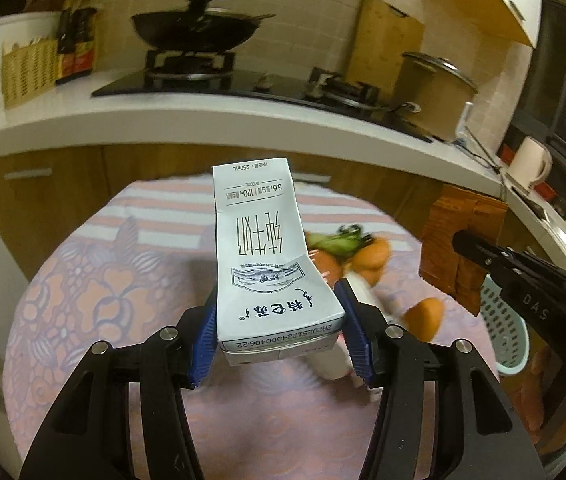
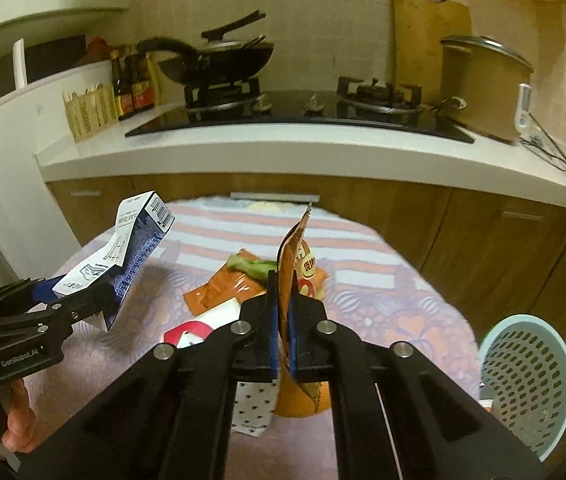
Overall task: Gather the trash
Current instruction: 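Grasp the orange snack bag with the right tool while the left tool holds the carton, then carry carton and snack bag over the basket and open both tools to drop them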
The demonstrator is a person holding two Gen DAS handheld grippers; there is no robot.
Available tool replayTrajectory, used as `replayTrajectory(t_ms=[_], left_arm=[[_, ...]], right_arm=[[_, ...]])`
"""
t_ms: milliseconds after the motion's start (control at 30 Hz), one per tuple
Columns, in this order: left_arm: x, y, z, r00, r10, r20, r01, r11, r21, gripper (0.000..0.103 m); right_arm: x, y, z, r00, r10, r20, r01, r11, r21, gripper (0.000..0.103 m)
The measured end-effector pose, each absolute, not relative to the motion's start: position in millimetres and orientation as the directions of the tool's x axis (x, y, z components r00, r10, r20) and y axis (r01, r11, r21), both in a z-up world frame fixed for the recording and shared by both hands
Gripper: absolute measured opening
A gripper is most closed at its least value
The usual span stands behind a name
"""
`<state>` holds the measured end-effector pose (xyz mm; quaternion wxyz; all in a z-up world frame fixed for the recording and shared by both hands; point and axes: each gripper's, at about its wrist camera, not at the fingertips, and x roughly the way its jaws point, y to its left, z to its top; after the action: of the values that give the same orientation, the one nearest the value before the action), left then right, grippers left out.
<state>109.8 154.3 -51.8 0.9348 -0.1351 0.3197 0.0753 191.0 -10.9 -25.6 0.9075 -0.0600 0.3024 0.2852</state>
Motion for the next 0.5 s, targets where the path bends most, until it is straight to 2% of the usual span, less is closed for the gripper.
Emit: replayTrajectory(t_ms=[500], left_arm=[[154.0, 56.9, -16.9, 0.813, -0.06, -0.579, -0.035, 0.988, -0.151, 0.052]], right_arm=[[204.6, -101.9, -9.0, 0.742, 0.403, -0.536, -0.428, 0.9, 0.085, 0.002]])
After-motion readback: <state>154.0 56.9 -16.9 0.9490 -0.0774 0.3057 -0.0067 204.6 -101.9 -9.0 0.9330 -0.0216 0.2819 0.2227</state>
